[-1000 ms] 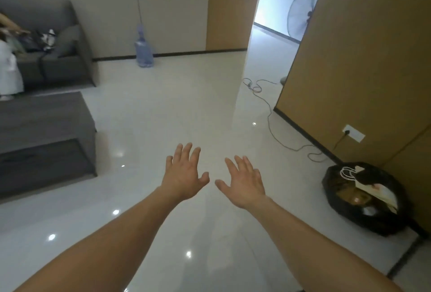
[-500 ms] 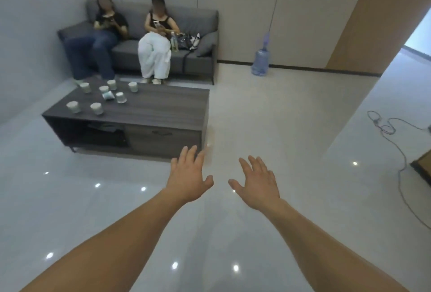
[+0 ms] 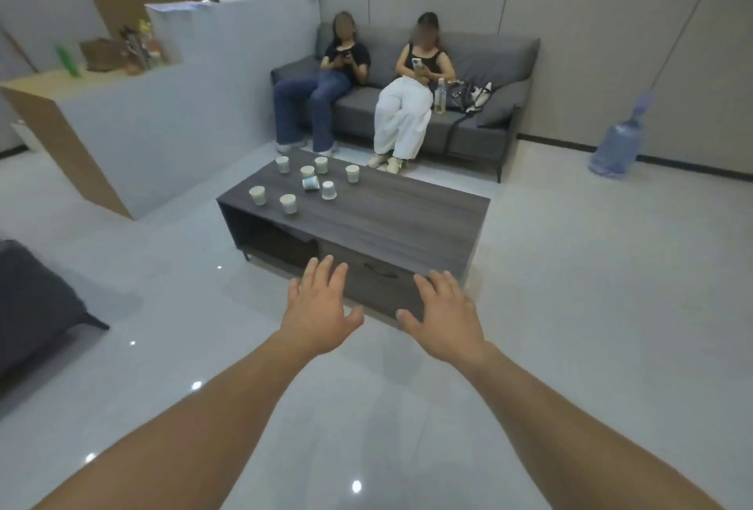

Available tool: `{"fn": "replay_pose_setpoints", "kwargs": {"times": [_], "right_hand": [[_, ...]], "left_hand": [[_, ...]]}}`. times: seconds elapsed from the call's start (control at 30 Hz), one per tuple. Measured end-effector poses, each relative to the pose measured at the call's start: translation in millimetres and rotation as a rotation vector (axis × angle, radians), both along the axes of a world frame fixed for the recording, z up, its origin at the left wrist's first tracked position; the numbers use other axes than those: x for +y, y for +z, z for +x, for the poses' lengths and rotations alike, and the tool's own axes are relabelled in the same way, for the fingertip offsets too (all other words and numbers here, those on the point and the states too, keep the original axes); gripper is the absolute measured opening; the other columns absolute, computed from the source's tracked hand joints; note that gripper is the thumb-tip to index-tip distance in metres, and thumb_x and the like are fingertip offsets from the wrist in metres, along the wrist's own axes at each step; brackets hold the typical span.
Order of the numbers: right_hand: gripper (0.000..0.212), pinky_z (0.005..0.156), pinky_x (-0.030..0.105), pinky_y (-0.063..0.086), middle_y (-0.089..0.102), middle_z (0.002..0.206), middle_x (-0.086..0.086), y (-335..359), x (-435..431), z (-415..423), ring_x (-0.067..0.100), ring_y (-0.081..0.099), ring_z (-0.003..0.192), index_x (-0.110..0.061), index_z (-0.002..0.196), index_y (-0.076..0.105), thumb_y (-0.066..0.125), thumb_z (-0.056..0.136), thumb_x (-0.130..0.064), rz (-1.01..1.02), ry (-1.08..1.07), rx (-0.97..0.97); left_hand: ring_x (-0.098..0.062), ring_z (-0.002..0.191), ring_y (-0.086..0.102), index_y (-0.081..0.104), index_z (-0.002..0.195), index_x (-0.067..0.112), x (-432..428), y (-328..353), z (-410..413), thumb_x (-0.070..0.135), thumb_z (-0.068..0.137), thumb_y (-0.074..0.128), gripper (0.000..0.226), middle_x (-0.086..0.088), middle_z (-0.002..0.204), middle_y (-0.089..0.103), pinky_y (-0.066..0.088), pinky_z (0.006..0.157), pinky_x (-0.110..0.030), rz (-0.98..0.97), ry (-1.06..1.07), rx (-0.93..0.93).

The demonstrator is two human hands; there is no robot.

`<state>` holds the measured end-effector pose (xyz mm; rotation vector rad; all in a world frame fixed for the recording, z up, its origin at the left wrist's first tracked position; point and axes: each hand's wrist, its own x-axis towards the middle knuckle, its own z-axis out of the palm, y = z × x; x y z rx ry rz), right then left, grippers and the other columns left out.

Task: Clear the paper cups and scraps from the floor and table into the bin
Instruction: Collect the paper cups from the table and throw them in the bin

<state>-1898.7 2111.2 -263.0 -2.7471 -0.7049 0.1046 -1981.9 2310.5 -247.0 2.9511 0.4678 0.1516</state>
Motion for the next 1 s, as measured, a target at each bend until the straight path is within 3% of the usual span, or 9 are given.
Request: {"fn": "replay_pose_setpoints", "kwargs": {"times": [0.33,0.67,1.0], "right_hand": [[0.077,0.117,0.049,0.017,0.014,0.162,0.002,-12.9,146.8,113.3,0.022,0.003,0.150,-0.026,0.153,0.020,0.041,0.089,-0.065,-0.076,0.155,0.020],[0.077,0.118,0.048,0.020,0.014,0.162,0.002,-17.6,320.8,203.4,0.021,0.005,0.150,-0.027,0.153,0.018,0.046,0.090,-0.062,-0.088,0.163,0.075],[0.080,0.116,0.047,0.023,0.014,0.161,0.002,-46.7,456.4,338.2,0.022,0.009,0.149,-0.026,0.153,0.017,0.048,0.089,-0.061,-0.113,0.234,0.126]], "left_hand": [[-0.024,0.147,-0.001,0.014,0.150,0.023,130.6,-27.4,86.9,0.059,0.086,0.044,0.079,-0.001,0.159,0.006,0.014,0.116,-0.047,-0.060,0.155,0.004],[-0.024,0.147,0.000,0.013,0.150,0.024,313.0,-32.1,168.4,0.059,0.085,0.046,0.081,-0.001,0.159,0.006,0.016,0.116,-0.048,-0.098,0.198,0.024],[-0.023,0.147,0.002,0.008,0.150,0.025,423.2,-51.1,282.2,0.060,0.075,0.063,0.100,0.001,0.159,0.006,0.016,0.117,-0.044,-0.146,0.233,0.111]]}}
